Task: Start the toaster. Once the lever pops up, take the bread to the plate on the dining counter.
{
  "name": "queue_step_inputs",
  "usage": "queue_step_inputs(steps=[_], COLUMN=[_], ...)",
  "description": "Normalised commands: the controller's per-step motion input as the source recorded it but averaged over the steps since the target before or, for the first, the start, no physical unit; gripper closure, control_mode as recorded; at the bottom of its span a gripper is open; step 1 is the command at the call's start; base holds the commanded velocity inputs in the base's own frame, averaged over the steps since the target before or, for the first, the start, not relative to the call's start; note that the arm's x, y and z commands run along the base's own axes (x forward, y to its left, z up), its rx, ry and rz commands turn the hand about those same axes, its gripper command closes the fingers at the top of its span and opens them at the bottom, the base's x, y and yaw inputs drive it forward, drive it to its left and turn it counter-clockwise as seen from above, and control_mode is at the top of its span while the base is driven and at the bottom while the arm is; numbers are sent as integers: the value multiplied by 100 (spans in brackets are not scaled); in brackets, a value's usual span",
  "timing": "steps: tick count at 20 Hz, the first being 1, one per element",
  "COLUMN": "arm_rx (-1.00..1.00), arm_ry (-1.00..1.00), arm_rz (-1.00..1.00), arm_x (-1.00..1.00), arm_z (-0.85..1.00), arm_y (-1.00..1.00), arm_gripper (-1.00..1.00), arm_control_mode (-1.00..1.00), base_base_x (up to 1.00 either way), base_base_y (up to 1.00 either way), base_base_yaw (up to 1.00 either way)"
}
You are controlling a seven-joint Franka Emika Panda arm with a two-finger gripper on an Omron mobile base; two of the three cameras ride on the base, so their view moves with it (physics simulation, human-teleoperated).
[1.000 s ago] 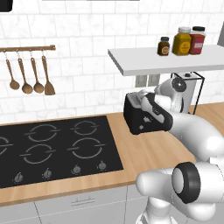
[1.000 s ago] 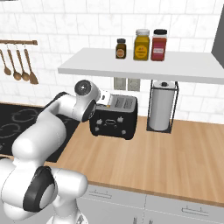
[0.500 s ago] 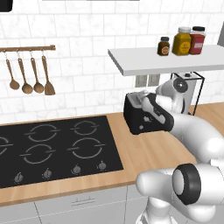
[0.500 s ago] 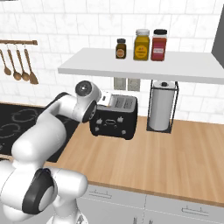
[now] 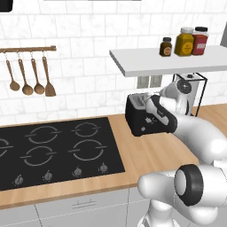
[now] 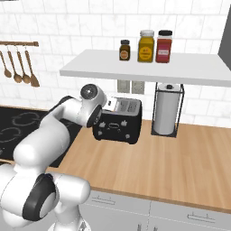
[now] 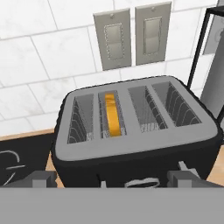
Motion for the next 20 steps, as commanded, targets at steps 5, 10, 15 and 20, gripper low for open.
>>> queue_step_inputs(steps=[5, 10, 15, 20], arm_rx=[0, 0, 0, 0], arm_ry=[14, 1, -4, -10], arm_rz=[0, 0, 1, 5], arm_x=[0, 0, 0, 6], arm_z=[-13, -9, -23, -14], arm_y=[-6, -1, 0, 0], arm_gripper=[-100, -100, -100, -100], arm_control_mode=[-100, -100, -100, -100], base_base_x=[0, 0, 0, 0], base_base_y=[0, 0, 0, 0], base_base_yaw=[0, 0, 0, 0])
